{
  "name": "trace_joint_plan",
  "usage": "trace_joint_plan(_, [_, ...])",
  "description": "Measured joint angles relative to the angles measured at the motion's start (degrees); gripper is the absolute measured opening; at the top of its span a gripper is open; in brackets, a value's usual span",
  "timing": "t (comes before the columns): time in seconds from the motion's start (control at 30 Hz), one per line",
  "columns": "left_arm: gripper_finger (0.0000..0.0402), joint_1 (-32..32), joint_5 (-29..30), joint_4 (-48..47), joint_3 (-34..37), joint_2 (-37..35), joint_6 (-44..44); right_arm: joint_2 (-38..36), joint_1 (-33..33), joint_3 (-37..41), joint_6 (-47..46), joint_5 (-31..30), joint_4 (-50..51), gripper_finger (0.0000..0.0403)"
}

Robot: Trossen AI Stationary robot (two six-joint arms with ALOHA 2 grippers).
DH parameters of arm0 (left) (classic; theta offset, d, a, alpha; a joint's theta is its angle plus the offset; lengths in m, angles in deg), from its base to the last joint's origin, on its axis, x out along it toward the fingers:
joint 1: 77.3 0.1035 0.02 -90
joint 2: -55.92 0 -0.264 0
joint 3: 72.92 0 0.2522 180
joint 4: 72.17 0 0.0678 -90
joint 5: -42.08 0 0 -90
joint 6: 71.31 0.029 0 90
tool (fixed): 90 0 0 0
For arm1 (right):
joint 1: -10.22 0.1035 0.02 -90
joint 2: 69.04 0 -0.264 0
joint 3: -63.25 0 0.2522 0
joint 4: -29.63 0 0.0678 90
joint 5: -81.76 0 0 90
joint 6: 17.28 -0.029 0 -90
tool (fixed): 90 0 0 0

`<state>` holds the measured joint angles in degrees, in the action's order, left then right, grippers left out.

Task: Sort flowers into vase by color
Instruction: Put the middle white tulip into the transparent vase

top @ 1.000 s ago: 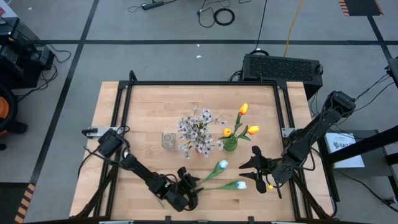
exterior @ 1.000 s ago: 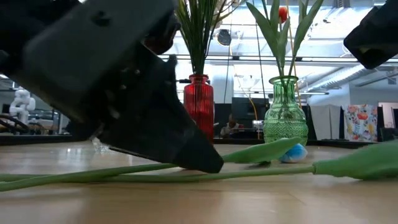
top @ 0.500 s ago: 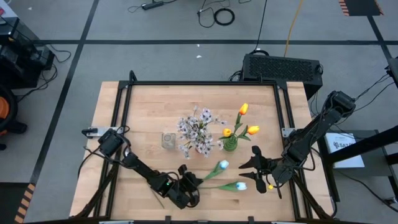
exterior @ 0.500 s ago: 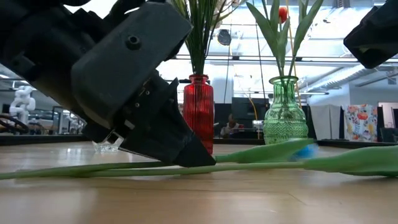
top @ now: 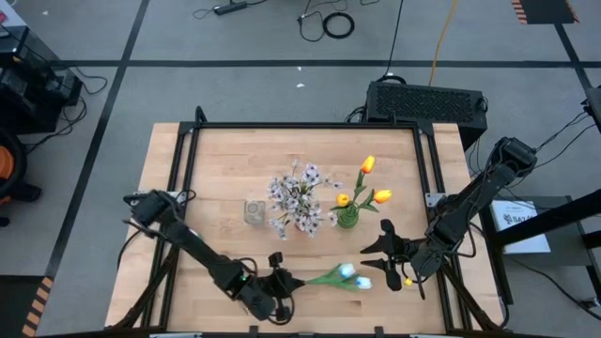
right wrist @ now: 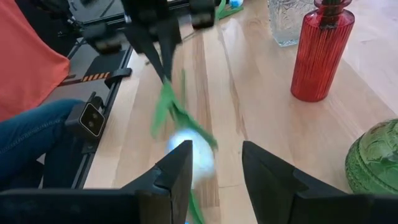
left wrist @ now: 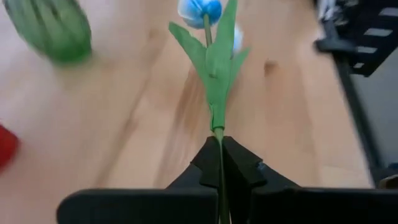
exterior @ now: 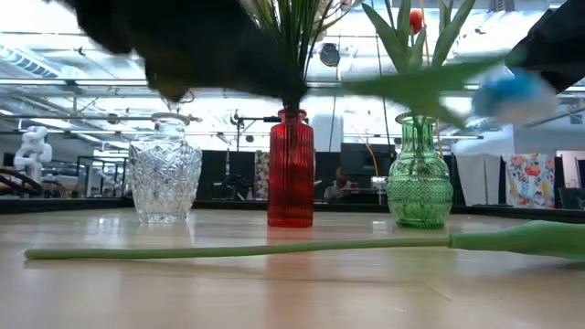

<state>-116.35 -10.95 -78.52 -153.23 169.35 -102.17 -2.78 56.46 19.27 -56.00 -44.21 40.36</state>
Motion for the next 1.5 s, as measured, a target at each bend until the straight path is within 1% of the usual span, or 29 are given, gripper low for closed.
trace_joint_plan(0.17, [0.0005,-2.37,1.22,1.49,0.00,-6.47,10.19,0.00,0.00,0.00,0.12,-0.47,-0.10,0.0132])
trace_joint_plan(0.33, [0.0004,-4.53,2.36,5.36,0.00,-11.34,19.38,-0.02,0.00,0.00,0.42,-3.01,-1.62,0.0132])
trace_joint_plan(0.43, [0.0004,-5.84,2.43,10.58,0.00,-13.22,25.53,0.16,0.00,0.00,1.56,-3.10,-4.02,0.0132])
trace_joint_plan(0.6, [0.0003,-7.29,2.44,23.13,0.00,-14.60,36.98,0.33,0.18,0.00,4.11,-2.51,-9.36,0.0132])
trace_joint_plan(0.7, [0.0003,-7.63,2.50,30.87,0.00,-14.60,43.59,0.33,1.12,0.00,6.12,0.10,-12.52,0.0132])
trace_joint_plan(0.77, [0.0003,-7.65,2.36,35.34,0.00,-14.60,45.90,0.33,2.31,0.00,7.15,1.60,-14.41,0.0132])
trace_joint_plan(0.9, [0.0009,-7.05,1.73,42.74,-0.02,-14.16,48.34,0.35,4.44,0.00,12.24,1.79,-20.55,0.0132])
trace_joint_plan(1.1, [0.0012,-5.01,-7.98,59.07,-0.02,-10.81,53.56,1.94,4.79,0.00,27.08,1.44,-37.80,0.0132])
trace_joint_plan(1.2, [0.0013,-3.52,-12.98,67.30,-0.02,-8.72,57.47,5.66,4.76,0.00,33.57,1.47,-48.06,0.0132])
trace_joint_plan(1.33, [0.0014,-1.03,-20.41,73.07,-0.02,-6.43,59.93,13.11,4.07,-1.04,39.85,1.51,-61.02,0.0139])
trace_joint_plan(1.4, [0.0014,0.00,-22.67,75.12,-0.02,-5.31,59.76,16.98,3.06,-3.76,42.43,1.50,-63.37,0.0148])
trace_joint_plan(1.5, [0.0014,1.36,-24.79,79.11,-0.02,-3.45,59.72,22.60,1.03,-10.56,44.93,1.52,-61.76,0.0170])
